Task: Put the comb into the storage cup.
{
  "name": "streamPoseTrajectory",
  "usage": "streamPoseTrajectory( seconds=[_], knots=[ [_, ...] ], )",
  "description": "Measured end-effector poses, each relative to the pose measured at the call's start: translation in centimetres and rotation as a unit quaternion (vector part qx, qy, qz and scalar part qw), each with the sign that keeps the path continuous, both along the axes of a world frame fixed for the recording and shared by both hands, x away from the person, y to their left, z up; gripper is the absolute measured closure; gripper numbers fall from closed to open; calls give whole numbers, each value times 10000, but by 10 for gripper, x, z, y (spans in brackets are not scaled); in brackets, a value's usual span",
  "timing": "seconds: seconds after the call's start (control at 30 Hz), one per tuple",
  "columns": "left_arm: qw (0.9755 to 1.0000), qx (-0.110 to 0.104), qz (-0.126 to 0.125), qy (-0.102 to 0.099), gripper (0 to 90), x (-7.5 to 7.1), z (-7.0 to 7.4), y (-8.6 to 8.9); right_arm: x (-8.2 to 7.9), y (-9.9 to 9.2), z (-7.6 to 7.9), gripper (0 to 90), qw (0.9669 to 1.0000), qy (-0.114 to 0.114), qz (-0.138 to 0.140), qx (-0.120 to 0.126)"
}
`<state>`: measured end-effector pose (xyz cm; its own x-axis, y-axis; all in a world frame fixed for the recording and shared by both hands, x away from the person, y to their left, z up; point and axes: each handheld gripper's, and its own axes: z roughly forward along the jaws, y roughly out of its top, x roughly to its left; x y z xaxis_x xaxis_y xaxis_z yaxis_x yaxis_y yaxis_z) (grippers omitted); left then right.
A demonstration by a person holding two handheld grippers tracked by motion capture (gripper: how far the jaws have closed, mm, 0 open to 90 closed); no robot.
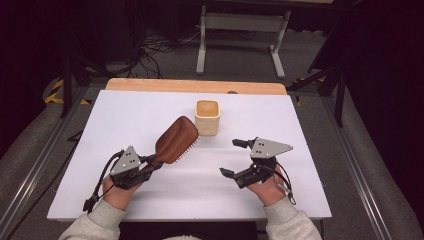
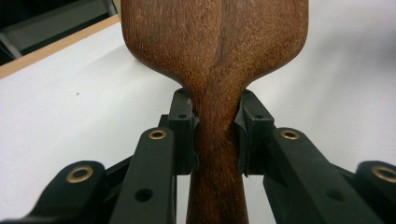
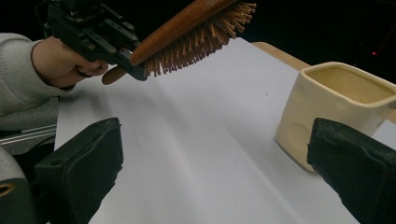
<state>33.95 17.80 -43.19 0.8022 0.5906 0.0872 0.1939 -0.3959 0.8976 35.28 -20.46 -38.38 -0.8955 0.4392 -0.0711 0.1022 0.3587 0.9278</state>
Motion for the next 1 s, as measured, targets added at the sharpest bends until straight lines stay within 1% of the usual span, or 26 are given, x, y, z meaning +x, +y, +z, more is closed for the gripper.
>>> streamPoseTrajectory(
  seconds=[0.13,0.37,0.4,0.47,0.5,0.53,0.6,0.83,0.93,0.97,1.0],
  knots=[
    [10000,29,56,-48,723,0,1,1,6,13,7,41,9999,49,144,-52],
    [9999,26,80,-63,723,-1,2,2,15,35,17,41,9992,109,376,-115],
    [9999,35,80,-67,723,-1,2,2,18,43,19,41,9989,141,441,-117],
    [9999,50,83,-87,723,-1,2,1,19,45,20,41,9988,158,456,-121],
    [9999,54,84,-86,723,-1,2,1,23,52,21,41,9986,187,481,-136],
    [9999,56,82,-101,723,-2,2,1,23,52,21,41,9986,187,481,-136],
    [9999,66,76,-106,723,-2,3,1,28,61,23,41,9985,206,498,-136],
    [9999,65,73,-125,723,-3,3,0,37,72,24,38,9984,319,447,-144],
    [9999,66,56,-137,723,-4,4,-1,44,80,24,29,9980,450,409,-181],
    [9999,64,44,-133,723,-4,4,-1,44,80,24,29,9980,450,409,-181],
    [9999,62,48,-135,723,-4,4,-1,47,85,23,27,9976,513,421,-210]
  ],
)
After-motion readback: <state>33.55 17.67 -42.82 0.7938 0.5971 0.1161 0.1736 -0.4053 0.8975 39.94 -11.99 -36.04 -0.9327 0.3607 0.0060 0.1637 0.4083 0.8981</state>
